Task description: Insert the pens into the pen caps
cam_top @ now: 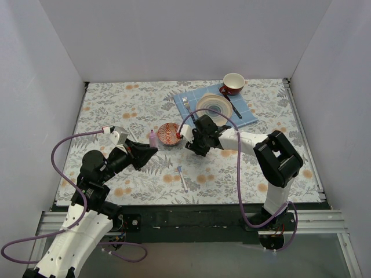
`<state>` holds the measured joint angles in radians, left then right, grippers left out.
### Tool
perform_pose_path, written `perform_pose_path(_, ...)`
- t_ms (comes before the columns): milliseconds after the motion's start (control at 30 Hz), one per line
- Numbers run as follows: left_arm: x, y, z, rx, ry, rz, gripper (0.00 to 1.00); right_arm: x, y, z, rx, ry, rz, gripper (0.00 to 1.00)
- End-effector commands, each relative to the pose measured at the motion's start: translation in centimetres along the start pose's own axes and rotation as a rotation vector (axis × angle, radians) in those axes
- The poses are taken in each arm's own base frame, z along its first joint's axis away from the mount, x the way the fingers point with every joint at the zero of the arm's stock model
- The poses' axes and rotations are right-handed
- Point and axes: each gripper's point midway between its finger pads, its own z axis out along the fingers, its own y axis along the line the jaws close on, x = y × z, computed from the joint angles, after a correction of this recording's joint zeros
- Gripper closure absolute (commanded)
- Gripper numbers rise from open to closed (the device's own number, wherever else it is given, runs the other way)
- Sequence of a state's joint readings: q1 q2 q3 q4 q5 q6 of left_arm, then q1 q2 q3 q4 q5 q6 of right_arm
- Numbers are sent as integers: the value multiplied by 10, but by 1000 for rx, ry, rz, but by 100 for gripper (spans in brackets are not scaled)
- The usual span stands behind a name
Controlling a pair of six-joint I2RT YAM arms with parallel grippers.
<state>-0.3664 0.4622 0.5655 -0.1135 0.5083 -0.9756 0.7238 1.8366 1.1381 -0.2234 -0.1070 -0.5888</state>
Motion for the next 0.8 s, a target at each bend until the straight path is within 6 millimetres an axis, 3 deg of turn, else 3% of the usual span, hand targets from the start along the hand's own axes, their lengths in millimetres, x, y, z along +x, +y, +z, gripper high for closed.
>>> perform_pose_path(0, -6, 6, -1, -40, -18, 14, 100, 3, -10, -7, 60, 36, 164, 65)
perform_pose_path(167, -6, 5, -2, -41, -19, 15, 100, 31, -12, -22, 185, 107, 514, 70)
perform_pose_path(300, -5, 5, -2, -37, -17, 13, 100, 50, -3, -40, 294, 71, 987, 72)
perform_pose_path(400, -6, 1, -3, -23, -20, 17, 100, 53, -3, -56, 407, 39, 1311, 82)
perform_pose_path(433, -7, 0, -4, -20, -22, 18, 100, 53, 7, -60, 425, 73, 1498, 83)
perform_pose_path(467, -7, -1, -4, -17, -24, 20, 100, 57, 10, -63, 457, 110, 1577, 83)
perform_pose_path(567, -8, 0, -6, -23, -32, 21, 100, 63, 22, -77, 603, 265, 1846, 75)
perform_pose_path(767, -7, -1, -7, -23, -29, 24, 100, 73, 39, -73, 719, 453, 2050, 54)
